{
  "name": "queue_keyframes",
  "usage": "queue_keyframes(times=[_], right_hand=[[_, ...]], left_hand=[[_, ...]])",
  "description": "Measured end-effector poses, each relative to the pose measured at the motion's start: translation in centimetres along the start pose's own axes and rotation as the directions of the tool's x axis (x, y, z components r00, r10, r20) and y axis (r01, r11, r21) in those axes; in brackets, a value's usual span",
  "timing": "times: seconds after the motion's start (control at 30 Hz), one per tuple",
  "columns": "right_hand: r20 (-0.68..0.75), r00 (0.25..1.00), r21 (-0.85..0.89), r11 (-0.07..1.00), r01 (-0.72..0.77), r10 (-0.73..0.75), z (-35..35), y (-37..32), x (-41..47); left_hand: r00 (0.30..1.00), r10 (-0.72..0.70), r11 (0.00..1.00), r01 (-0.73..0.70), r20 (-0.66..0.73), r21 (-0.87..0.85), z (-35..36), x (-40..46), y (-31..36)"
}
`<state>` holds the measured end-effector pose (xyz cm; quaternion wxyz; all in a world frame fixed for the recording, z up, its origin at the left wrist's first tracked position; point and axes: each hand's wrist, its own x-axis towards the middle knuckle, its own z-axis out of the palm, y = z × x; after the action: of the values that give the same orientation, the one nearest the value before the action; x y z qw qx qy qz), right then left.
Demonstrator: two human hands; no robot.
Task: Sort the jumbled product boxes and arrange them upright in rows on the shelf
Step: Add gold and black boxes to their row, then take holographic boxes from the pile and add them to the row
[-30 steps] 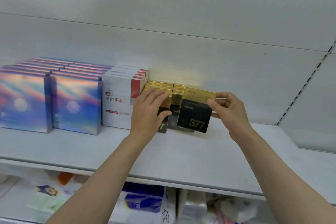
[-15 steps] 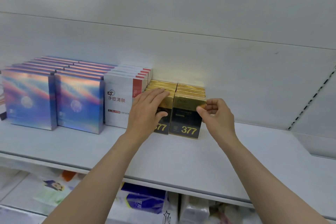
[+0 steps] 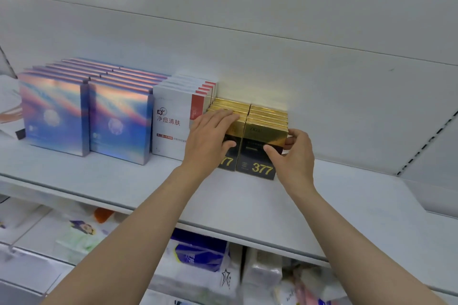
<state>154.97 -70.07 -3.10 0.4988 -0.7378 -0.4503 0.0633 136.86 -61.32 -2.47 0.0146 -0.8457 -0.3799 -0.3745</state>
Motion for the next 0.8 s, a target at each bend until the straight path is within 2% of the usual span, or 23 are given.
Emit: queue_keyframes(times=[0.1,0.17,0.27,0.37,0.47,0.6,0.8], right_hand=[[0.067,0.997,-0.093,0.995,-0.029,0.035,-0.9,-0.9,-0.2],[0.04,0.998,-0.208,0.977,-0.04,0.049,-1.8,-2.3,-0.5],[-0.043,0.999,-0.292,0.957,-0.001,-0.012,-3.0,-6.5,-0.9],[0.027,0.994,-0.307,0.946,0.105,-0.101,-3.2,-12.5,-1.7],[0.15,0.97,-0.256,0.94,0.227,-0.194,-1.5,-19.1,-3.6],[0.222,0.926,-0.122,0.934,0.336,-0.304,3.4,-26.1,-9.1],[0.391,0.829,0.088,0.913,0.398,-0.399,14.3,-31.4,-20.2]], left_hand=[[0.997,-0.022,1.0,0.022,0.072,0.011,-0.7,0.2,0.5],[0.99,-0.035,0.998,0.04,0.138,-0.038,-1.8,0.5,0.7],[0.973,-0.061,0.983,0.097,0.222,-0.156,-5.3,1.2,0.2],[0.959,-0.103,0.949,0.175,0.264,-0.264,-11.1,0.9,-1.9],[0.956,-0.177,0.916,0.247,0.234,-0.316,-18.2,-1.2,-5.8],[0.96,-0.214,0.922,0.259,0.179,-0.286,-27.0,-6.3,-12.0],[0.933,-0.351,0.894,0.361,0.087,-0.266,-36.1,-16.8,-21.3]])
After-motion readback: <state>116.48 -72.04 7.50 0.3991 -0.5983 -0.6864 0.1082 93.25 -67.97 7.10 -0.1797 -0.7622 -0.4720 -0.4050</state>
